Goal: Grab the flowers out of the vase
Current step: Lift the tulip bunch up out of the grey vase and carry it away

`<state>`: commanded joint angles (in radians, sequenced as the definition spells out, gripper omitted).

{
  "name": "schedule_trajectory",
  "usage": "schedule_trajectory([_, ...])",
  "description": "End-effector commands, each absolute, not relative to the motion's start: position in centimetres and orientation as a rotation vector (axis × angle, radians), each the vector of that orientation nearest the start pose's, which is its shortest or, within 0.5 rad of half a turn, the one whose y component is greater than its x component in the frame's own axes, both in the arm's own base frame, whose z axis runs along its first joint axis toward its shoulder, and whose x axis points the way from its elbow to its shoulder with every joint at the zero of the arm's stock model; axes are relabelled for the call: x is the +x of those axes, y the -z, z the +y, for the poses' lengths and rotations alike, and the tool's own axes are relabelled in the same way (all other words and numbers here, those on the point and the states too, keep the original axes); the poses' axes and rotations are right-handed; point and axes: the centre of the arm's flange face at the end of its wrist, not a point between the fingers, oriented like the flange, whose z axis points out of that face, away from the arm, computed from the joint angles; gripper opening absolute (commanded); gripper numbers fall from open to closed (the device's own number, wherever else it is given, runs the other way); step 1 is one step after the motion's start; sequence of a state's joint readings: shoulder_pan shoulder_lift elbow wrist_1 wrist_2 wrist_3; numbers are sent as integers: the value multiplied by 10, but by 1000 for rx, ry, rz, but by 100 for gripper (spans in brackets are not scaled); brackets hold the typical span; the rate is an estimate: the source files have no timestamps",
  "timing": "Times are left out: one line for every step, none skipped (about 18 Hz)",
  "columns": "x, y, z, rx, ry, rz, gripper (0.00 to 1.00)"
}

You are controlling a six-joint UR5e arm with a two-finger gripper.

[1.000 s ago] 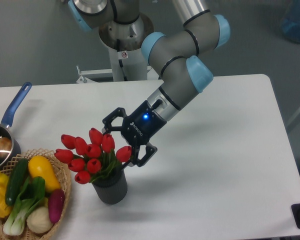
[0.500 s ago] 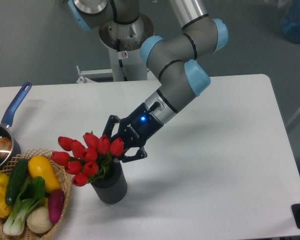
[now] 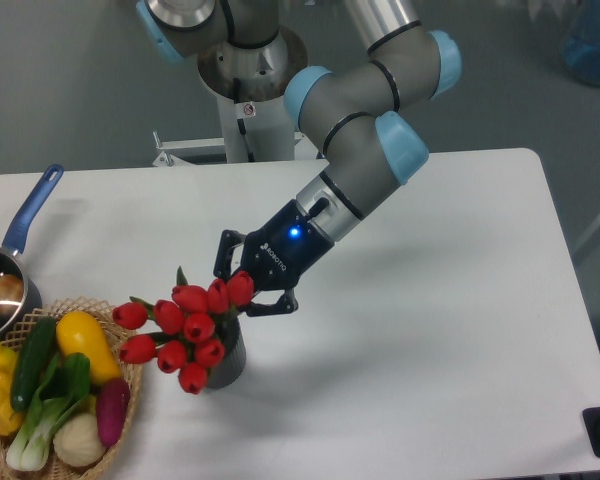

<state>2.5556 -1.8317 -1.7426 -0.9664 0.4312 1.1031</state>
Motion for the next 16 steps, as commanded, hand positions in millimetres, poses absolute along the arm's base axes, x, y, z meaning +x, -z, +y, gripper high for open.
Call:
schedule_trajectory([-350, -389, 501, -2014, 503, 227, 0])
schedule_trajectory([-350, -392, 501, -2013, 504, 222, 0])
schedule_trajectory([-350, -394, 500, -2012, 504, 216, 0])
schedule_trajectory([-350, -399, 498, -2007, 502, 210, 0])
schedule_trajectory([-349, -405, 496, -1999, 503, 201, 0])
schedule_trajectory([-346, -413, 494, -1994, 509, 187, 0])
schedule_trajectory([-343, -421, 493, -1993, 512, 173, 0])
schedule_trajectory([-342, -429, 492, -1991, 508, 166, 0])
schedule_trajectory([-339, -439, 490, -1990, 506, 157, 0])
schedule_trajectory([-336, -447, 488, -1985, 505, 149, 0])
schedule_trajectory([-333, -456, 486, -1979, 503, 144, 0])
schedule_trajectory([-332, -466, 485, -1971, 502, 136, 0])
schedule_trajectory([-332, -475, 485, -1964, 506, 126, 0])
schedule_trajectory([-332, -485, 485, -1960, 505, 115, 0])
schedule_trajectory([-334, -495, 485, -1955, 500, 107, 0])
schedule_trajectory([-338, -506, 484, -1951, 489, 97, 0])
